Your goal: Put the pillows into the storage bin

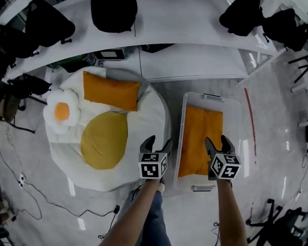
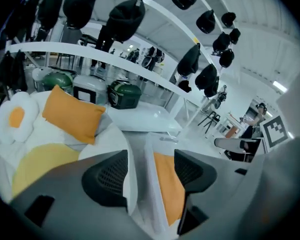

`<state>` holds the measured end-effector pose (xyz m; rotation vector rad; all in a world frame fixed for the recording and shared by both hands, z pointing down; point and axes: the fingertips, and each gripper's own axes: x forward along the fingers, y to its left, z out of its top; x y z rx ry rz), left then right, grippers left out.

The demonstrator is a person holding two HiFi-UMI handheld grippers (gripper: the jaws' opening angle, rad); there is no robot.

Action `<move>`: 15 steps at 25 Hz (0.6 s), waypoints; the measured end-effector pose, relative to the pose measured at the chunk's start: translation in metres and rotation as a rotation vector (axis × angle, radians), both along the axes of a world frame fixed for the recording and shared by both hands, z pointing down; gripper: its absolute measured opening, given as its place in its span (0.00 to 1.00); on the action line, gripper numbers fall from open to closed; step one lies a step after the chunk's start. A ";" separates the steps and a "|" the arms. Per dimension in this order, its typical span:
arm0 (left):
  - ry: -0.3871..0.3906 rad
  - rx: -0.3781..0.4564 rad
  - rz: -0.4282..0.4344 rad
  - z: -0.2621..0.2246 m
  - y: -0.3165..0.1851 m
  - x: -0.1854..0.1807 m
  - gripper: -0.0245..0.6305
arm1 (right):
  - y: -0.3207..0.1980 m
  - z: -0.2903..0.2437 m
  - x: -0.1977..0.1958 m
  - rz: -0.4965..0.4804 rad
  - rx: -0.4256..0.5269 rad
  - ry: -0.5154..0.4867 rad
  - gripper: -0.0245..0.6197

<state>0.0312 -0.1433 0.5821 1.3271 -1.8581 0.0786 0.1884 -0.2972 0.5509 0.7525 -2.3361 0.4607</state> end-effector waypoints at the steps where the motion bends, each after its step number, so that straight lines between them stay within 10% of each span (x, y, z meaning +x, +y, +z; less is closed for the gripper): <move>1: -0.007 -0.002 -0.034 -0.006 0.012 -0.014 0.48 | 0.006 -0.006 -0.022 -0.043 0.001 -0.008 0.51; 15: -0.036 0.005 -0.408 -0.051 0.168 -0.157 0.48 | 0.129 -0.062 -0.266 -0.532 0.057 -0.068 0.51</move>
